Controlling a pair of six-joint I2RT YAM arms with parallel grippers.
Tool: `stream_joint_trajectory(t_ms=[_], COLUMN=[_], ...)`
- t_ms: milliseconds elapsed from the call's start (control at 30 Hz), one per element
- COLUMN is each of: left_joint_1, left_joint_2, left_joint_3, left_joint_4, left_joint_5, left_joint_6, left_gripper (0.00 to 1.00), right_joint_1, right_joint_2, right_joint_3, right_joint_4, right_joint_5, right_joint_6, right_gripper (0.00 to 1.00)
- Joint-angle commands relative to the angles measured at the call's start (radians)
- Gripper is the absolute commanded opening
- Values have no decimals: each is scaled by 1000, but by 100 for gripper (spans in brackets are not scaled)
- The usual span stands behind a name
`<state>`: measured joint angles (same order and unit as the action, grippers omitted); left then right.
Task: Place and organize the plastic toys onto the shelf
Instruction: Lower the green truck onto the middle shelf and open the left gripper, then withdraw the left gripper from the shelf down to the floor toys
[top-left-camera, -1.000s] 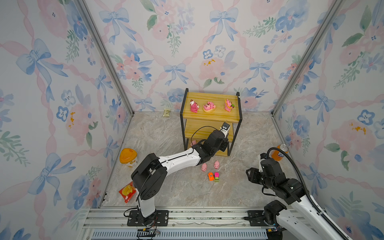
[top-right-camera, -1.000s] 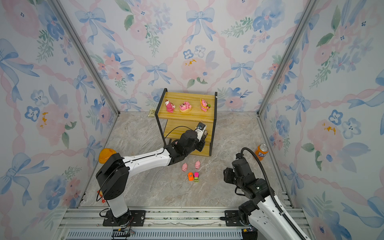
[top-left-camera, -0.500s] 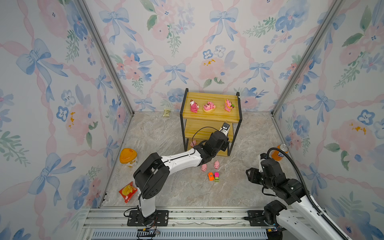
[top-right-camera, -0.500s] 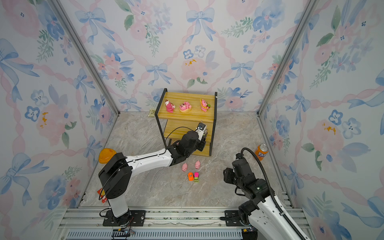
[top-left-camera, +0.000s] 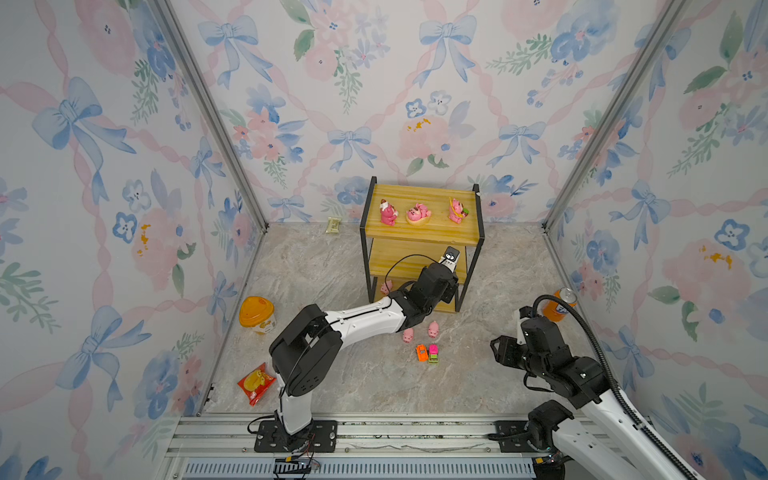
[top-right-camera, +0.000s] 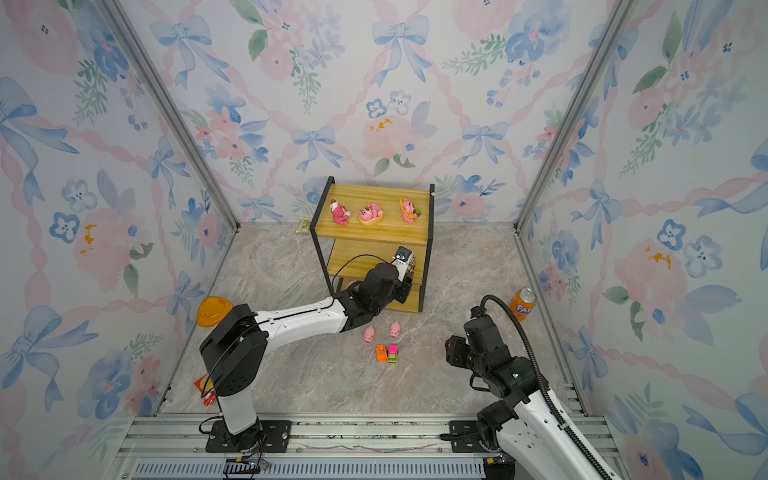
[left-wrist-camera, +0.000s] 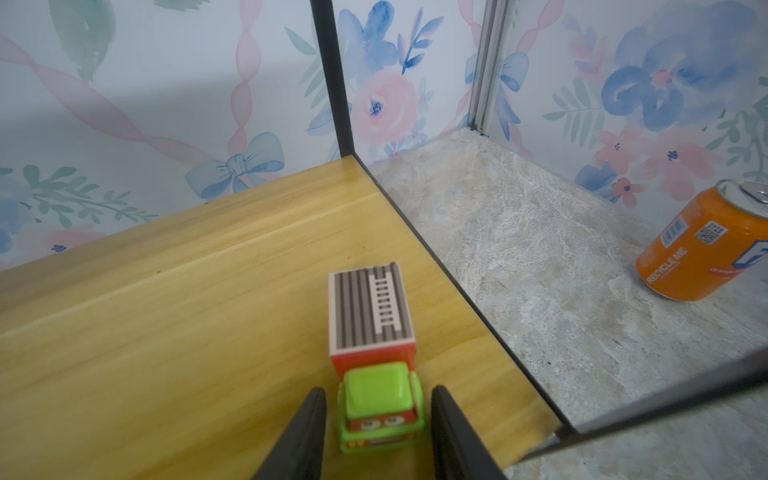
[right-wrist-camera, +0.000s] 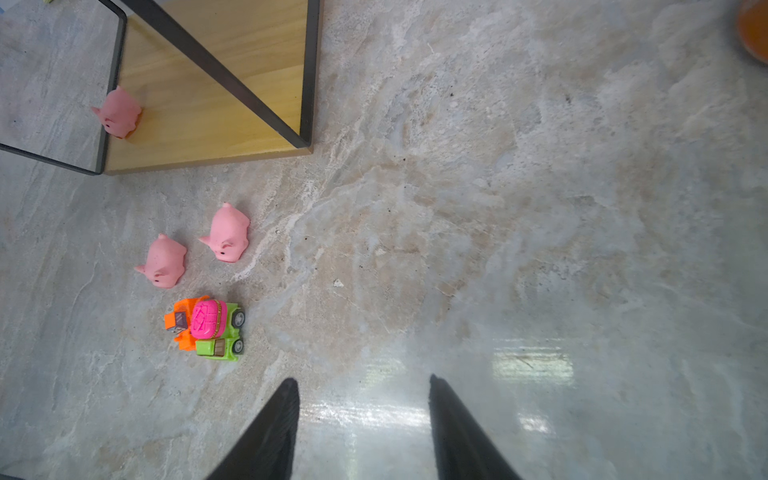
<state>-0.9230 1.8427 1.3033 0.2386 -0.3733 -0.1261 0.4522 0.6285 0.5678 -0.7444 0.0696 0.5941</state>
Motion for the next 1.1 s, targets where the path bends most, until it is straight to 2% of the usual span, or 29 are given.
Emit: stream_joint_trajectory(t_ms=[0, 200, 500, 633, 767, 867, 933, 1067], left_joint_1=[-6, -9, -12, -13, -17, -23, -28, -45], left_joint_2=[-39, -79, -153, -164, -197, -245, -283, -336], left_joint_3=[-8, -43, -113, -128, -161, -220, -263, -314], left_joint_4=[12, 16, 28, 28, 28, 25, 5, -145], left_joint_5=[-25, -40, -59, -62, -60, -36, 22, 108], left_joint_6=[13, 17, 21, 23, 7, -1, -3, -55], left_gripper=[44, 45, 49, 48, 42, 44, 47, 47], right_joint_1=[-11, -11, -11, -10, -10, -10, -11, -10], right_joint_2=[2, 1, -1, -5, -3, 0, 3, 15], right_joint_3=[-10, -5, -7, -7, -6, -7, -8, -7], right_joint_4=[5, -1, -1, -6, -4, 0, 3, 11], right_joint_5=[-8, -7, -7, -7, -7, -8, -10, -11], right_joint_6=[-9, -8, -2, 0, 3, 7, 9, 12], right_gripper=[56, 63, 65, 65, 64, 64, 64, 65])
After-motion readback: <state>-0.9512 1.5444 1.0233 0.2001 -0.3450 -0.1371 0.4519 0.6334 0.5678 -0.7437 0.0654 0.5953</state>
